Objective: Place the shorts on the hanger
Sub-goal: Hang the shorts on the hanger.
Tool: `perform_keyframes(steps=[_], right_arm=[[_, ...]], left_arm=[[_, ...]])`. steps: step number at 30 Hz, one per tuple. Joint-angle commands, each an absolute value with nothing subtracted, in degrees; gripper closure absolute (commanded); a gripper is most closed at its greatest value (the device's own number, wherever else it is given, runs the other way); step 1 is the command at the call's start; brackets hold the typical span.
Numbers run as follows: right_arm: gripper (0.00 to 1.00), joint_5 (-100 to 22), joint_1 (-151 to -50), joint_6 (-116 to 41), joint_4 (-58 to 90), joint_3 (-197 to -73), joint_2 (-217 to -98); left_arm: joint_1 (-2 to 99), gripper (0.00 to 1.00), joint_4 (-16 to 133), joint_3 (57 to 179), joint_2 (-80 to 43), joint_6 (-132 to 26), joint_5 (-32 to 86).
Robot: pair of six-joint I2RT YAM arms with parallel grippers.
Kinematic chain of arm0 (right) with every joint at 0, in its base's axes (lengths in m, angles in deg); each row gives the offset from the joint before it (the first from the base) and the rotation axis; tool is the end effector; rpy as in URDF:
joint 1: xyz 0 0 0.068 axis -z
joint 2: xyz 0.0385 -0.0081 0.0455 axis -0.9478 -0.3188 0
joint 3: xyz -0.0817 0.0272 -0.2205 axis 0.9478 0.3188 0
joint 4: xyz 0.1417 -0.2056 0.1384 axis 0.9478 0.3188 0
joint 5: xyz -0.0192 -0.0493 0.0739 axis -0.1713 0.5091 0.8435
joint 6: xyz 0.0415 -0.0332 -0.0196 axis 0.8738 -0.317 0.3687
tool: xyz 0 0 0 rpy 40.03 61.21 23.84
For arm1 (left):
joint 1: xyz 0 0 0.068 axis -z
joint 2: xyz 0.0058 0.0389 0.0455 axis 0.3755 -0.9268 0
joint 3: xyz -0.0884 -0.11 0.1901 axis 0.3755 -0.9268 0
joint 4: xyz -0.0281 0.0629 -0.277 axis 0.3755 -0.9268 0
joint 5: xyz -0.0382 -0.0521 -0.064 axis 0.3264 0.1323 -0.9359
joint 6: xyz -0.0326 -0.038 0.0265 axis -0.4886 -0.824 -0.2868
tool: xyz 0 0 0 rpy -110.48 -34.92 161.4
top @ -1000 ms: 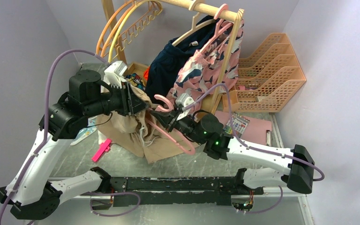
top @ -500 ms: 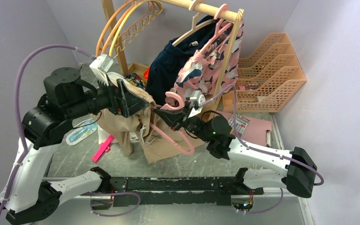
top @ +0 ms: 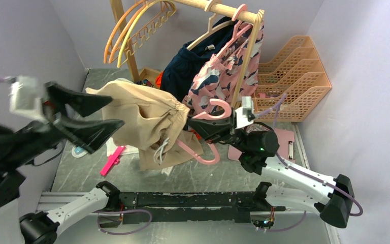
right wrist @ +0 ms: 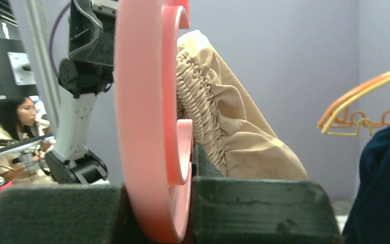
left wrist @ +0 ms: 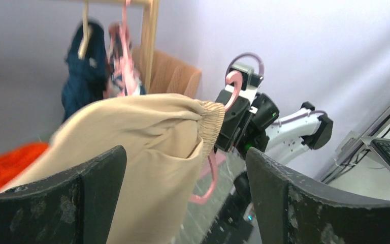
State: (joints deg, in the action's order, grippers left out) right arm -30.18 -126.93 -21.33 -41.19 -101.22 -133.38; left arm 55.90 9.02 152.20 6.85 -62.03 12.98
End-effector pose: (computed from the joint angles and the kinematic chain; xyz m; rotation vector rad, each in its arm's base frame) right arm 0.1357 0.2173 0.3662 -0.5408 0.7993 1.3941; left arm 0.0627 -0.0602 0.5622 0.5055 1.4329 -1.0555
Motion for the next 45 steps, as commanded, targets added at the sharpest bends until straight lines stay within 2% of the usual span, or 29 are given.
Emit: perform_keyframes(steps=[1,8,17,20,26,30,34,40,45], right_arm=[[1.00,-26.30,-126.43,-17.33,-46.29,-100.09,-128.84],[1.00,-29.32,-126.43,-21.68,-32.38,-99.13,-119.63],[1.00,-33.10,-126.46,-25.33,-19.65,-99.13,-114.07],[1.00,-33.09,-126.45,-25.88,-17.19,-99.63,-113.54],[1.00,-33.01,-126.43,-25.81,-15.78,-99.74,-113.21],[1.00,-32.28,-126.51,-25.34,-15.62,-99.76,-113.35],[1.00,-32.17,-126.46,-26.06,-13.96,-100.20,-113.46],[1.00,-32.68,-126.45,-30.81,-4.41,-103.38,-113.84],[1.00,-31.02,-126.46,-31.42,-1.62,-104.32,-114.52]], left_arm=[[55.63,0.11,20.30,151.20,12.28,-55.88,11.86],[55.61,0.21,17.48,145.45,15.98,-54.03,20.72],[55.63,0.22,13.42,131.30,18.96,-55.93,21.03],[55.62,0.32,14.50,128.71,19.33,-55.98,19.82],[55.63,0.59,15.30,126.97,17.69,-54.92,18.59],[55.63,0.68,15.04,125.88,16.44,-54.07,18.55],[55.60,0.92,14.90,125.82,15.63,-53.59,19.47],[55.63,0.93,15.86,132.99,15.44,-52.54,21.43],[55.59,0.93,19.92,139.99,14.43,-51.62,15.05]])
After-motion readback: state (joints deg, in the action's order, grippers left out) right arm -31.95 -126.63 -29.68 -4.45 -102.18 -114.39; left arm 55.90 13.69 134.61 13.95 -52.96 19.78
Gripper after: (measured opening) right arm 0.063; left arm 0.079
